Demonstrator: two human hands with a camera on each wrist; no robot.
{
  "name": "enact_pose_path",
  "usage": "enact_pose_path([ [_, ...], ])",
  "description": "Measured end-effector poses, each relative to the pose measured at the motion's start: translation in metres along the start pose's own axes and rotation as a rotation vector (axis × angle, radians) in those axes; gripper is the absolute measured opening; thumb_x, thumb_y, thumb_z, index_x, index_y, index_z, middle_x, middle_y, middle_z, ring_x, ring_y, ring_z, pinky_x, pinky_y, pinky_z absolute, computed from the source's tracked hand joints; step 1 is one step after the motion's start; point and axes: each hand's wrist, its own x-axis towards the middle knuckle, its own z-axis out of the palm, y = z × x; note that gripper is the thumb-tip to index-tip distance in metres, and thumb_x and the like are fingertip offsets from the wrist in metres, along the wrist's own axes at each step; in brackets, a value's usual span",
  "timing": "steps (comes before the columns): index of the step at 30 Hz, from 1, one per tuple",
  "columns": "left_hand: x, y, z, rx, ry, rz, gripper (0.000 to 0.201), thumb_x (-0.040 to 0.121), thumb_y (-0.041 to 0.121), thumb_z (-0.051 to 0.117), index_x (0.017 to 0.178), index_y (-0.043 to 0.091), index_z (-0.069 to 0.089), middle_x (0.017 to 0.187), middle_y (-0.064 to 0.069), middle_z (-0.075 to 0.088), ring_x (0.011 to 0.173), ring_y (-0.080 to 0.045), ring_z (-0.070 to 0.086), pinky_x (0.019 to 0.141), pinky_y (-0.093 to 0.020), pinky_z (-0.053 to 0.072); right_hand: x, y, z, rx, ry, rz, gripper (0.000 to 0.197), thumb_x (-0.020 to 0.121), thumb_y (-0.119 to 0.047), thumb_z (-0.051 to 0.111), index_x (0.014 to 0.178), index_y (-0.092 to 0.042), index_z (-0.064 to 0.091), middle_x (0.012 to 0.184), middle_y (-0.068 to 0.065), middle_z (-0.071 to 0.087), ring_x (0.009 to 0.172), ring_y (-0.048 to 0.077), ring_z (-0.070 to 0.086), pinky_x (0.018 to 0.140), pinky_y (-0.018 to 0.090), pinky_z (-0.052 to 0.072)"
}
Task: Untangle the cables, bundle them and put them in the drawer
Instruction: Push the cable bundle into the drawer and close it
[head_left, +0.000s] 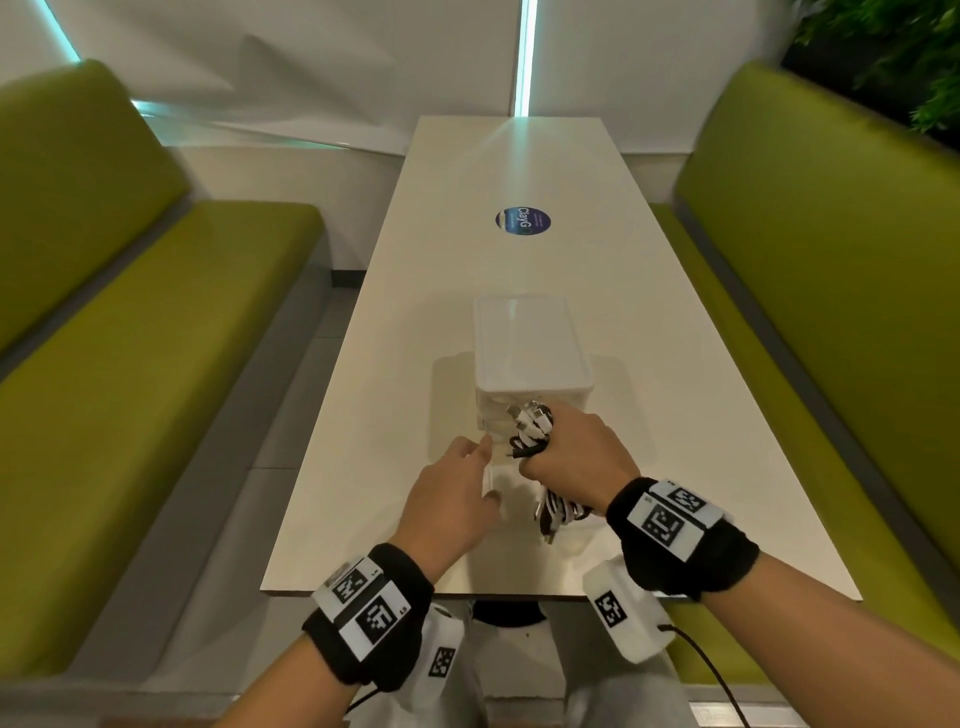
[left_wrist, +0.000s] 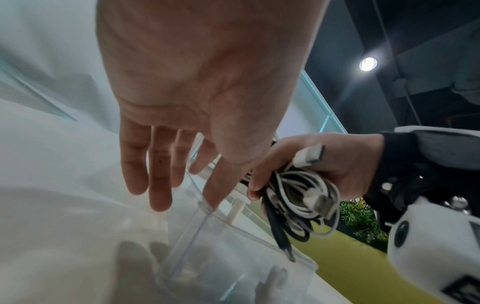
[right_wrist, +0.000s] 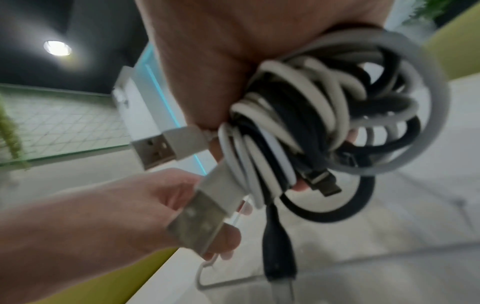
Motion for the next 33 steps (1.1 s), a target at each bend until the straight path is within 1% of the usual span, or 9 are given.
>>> enact_pose_path([
  [2,0.002,0.002,-0.002,0.051,-0.03,0.017,0.067,0.09,0.028,0.056,0.15,0.018,0.029,0.133,-0.001,0.048,0.097,-0.024,0.063,0.083,-0.03,0.045,0.01,0.001,0.004,0.037,-0.003,0.052,0.016,0.068,-0.017,0.062,0.082,-0.019,0.054,0.073,0.0,0.062,0.066,0.019,0.06,0.054,0.026,0.043],
  [6,0.008,0.003,-0.005,0.084,-0.05,0.029,0.065,0.089,0.028,0.057,0.148,0.018,0.034,0.133,-0.002,0.05,0.1,-0.024,0.062,0.085,-0.031,0.044,0.023,0.001,0.013,-0.03,0.044,0.117,0.012,0.076,-0.015,0.06,0.085,-0.014,0.053,0.077,0.001,0.059,0.074,0.023,0.06,0.06,0.029,0.049],
  [10,0.01,0.001,-0.006,0.074,-0.05,0.029,0.066,0.086,0.033,0.06,0.147,0.02,0.038,0.129,0.001,0.052,0.097,-0.021,0.062,0.082,-0.031,0.046,0.027,0.001,0.027,-0.128,0.059,0.111,0.013,0.079,-0.015,0.059,0.089,-0.014,0.05,0.073,-0.001,0.052,0.067,0.021,0.052,0.054,0.028,0.04],
  [15,0.009,-0.002,-0.007,0.085,-0.047,0.027,0.069,0.086,0.039,0.058,0.149,0.024,0.034,0.123,0.006,0.054,0.094,-0.018,0.061,0.072,-0.028,0.043,0.03,0.0,0.04,-0.159,0.07,0.13,0.015,0.083,-0.014,0.06,0.095,-0.009,0.051,0.07,-0.003,0.046,0.067,0.022,0.052,0.058,0.029,0.041],
  [20,0.005,-0.003,-0.006,0.04,-0.009,0.026,0.068,0.083,0.038,0.06,0.146,0.026,0.038,0.115,0.01,0.055,0.089,-0.015,0.06,0.065,-0.025,0.041,0.035,-0.006,0.045,-0.151,0.04,0.2,0.035,0.085,-0.012,0.06,0.115,-0.003,0.043,0.101,0.009,0.065,0.094,0.028,0.066,0.076,0.036,0.054],
  [22,0.006,-0.003,-0.007,0.011,0.045,0.034,0.064,0.08,0.037,0.064,0.139,0.025,0.046,0.121,0.011,0.054,0.095,-0.014,0.059,0.07,-0.025,0.043,0.035,-0.006,0.047,-0.139,0.036,0.208,0.041,0.085,-0.013,0.06,0.119,-0.002,0.039,0.106,0.01,0.064,0.097,0.028,0.065,0.077,0.035,0.053],
  [24,0.007,-0.002,-0.007,0.005,0.086,0.058,0.063,0.079,0.033,0.067,0.138,0.021,0.047,0.131,0.009,0.05,0.109,-0.014,0.054,0.082,-0.025,0.045,0.035,-0.006,0.045,-0.125,0.02,0.199,0.044,0.085,-0.013,0.059,0.12,-0.001,0.037,0.109,0.01,0.063,0.098,0.028,0.064,0.072,0.032,0.049],
  [27,0.008,0.004,-0.006,-0.012,0.127,0.071,0.065,0.079,0.026,0.071,0.139,0.019,0.046,0.13,0.005,0.047,0.116,-0.015,0.049,0.09,-0.025,0.044,0.033,-0.006,0.04,-0.104,-0.012,0.174,0.043,0.087,-0.012,0.058,0.122,0.001,0.036,0.108,0.011,0.063,0.098,0.027,0.064,0.066,0.03,0.043],
  [33,0.006,0.019,-0.006,-0.212,0.218,0.155,0.047,0.085,0.009,0.053,0.132,0.014,0.054,0.114,0.005,0.061,0.092,-0.009,0.056,0.077,-0.008,0.037,0.029,-0.002,0.033,-0.068,-0.027,0.151,0.045,0.088,-0.016,0.061,0.122,0.003,0.037,0.108,0.013,0.064,0.1,0.029,0.064,0.069,0.027,0.041],
])
